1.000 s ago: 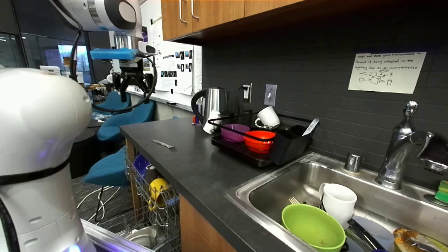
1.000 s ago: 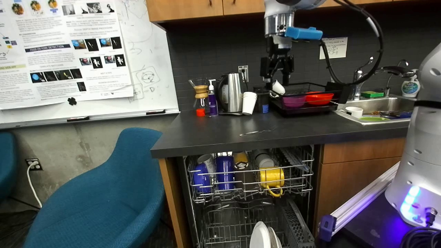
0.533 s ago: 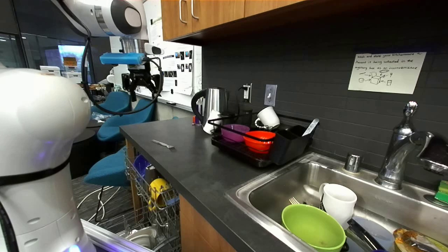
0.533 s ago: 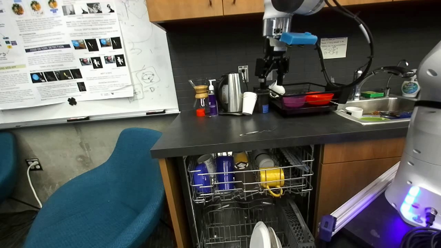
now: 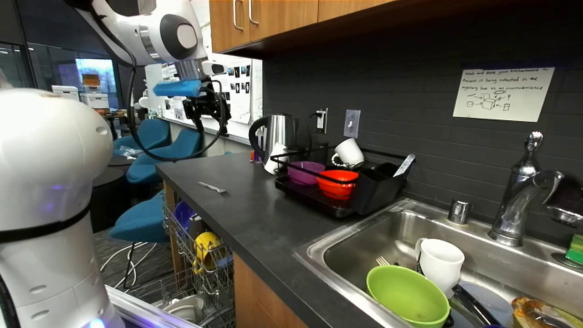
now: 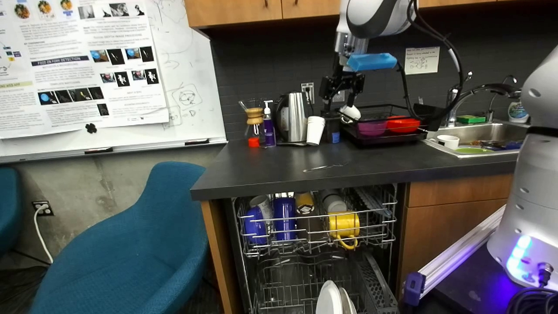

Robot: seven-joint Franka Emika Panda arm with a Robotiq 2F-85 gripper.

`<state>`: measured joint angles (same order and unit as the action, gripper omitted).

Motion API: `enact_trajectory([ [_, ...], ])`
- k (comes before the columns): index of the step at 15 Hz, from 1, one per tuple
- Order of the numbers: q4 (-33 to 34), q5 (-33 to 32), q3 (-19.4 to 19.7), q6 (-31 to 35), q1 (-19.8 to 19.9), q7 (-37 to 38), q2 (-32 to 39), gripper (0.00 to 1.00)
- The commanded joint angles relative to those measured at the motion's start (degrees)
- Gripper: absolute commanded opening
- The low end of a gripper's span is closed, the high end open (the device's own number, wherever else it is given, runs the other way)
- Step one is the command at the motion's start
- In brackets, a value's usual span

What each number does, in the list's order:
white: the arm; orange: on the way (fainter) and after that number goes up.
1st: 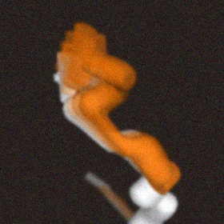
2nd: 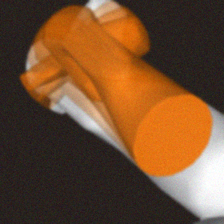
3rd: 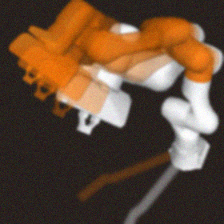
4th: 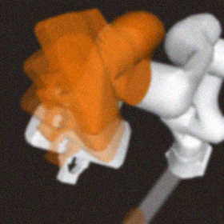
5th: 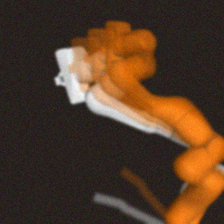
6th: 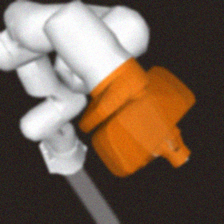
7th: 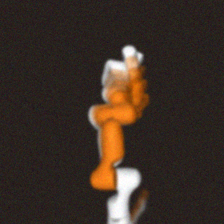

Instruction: Flip the switch

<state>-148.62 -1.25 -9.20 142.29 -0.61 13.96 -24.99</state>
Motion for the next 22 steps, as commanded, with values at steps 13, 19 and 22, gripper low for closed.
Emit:
enact_trajectory([
  [13,9.7,-45.1,-19.0,14.5,28.4,42.9,11.9,1.0],
  [19,17.4,-58.0,-21.4,9.2,33.5,51.8,20.1,1.0],
  [22,21.7,-63.2,-20.8,5.7,33.6,52.9,24.2,1.0],
])
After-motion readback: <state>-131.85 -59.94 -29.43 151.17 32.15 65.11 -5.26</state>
